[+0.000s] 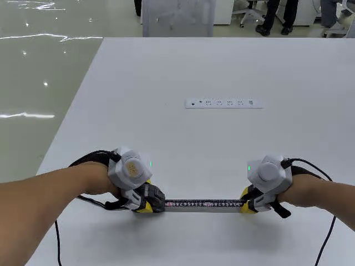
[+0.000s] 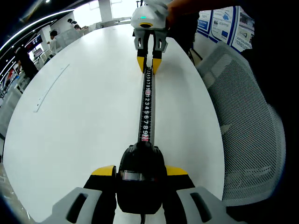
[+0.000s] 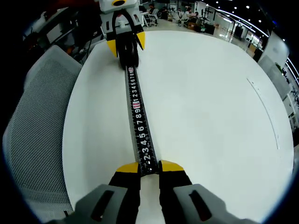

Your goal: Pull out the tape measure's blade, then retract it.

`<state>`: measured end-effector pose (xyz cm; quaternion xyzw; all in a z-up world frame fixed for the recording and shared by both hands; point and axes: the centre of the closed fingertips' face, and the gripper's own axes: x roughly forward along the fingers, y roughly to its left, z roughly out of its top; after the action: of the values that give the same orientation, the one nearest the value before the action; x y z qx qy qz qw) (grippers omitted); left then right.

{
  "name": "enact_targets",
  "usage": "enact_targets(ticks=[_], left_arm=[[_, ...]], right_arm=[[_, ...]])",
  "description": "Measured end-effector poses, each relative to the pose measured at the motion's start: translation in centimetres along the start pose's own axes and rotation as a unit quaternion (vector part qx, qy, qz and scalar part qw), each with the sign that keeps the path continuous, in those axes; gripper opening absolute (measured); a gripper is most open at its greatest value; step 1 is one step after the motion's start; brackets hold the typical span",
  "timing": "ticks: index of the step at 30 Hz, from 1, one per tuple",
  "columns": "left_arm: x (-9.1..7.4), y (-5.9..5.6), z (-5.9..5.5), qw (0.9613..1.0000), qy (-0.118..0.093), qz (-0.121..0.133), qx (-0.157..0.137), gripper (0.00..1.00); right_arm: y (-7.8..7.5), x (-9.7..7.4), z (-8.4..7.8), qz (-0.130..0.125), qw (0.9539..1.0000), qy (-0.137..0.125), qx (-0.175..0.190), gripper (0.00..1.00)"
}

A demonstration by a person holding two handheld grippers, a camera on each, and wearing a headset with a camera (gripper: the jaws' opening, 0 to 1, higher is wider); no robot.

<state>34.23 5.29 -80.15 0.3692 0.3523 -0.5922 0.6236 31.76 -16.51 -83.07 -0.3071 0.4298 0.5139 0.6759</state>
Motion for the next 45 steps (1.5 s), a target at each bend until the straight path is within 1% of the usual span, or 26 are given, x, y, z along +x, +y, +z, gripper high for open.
enact_targets(ticks=[23,33,38,45], left_arm=[[-0.1,0.0,0.0,1.0000,0.000,-0.002,0.001,0.35],[-0.1,0.0,0.0,1.0000,0.000,-0.002,0.001,0.35],[-0.1,0.0,0.0,1.0000,-0.003,0.001,0.000,0.35],[-0.1,-0.1,0.0,1.0000,-0.003,-0.002,0.000,0.35]], right_arm=[[-0.3,-1.0,-2.0,0.001,0.9998,0.006,0.017,0.13],[-0.2,-1.1,-1.9,0.001,0.9999,0.006,0.015,0.13],[-0.3,-1.4,-2.7,0.001,0.9998,0.004,0.020,0.13],[-0.3,-1.4,-2.5,0.000,0.9998,0.006,0.022,0.13]])
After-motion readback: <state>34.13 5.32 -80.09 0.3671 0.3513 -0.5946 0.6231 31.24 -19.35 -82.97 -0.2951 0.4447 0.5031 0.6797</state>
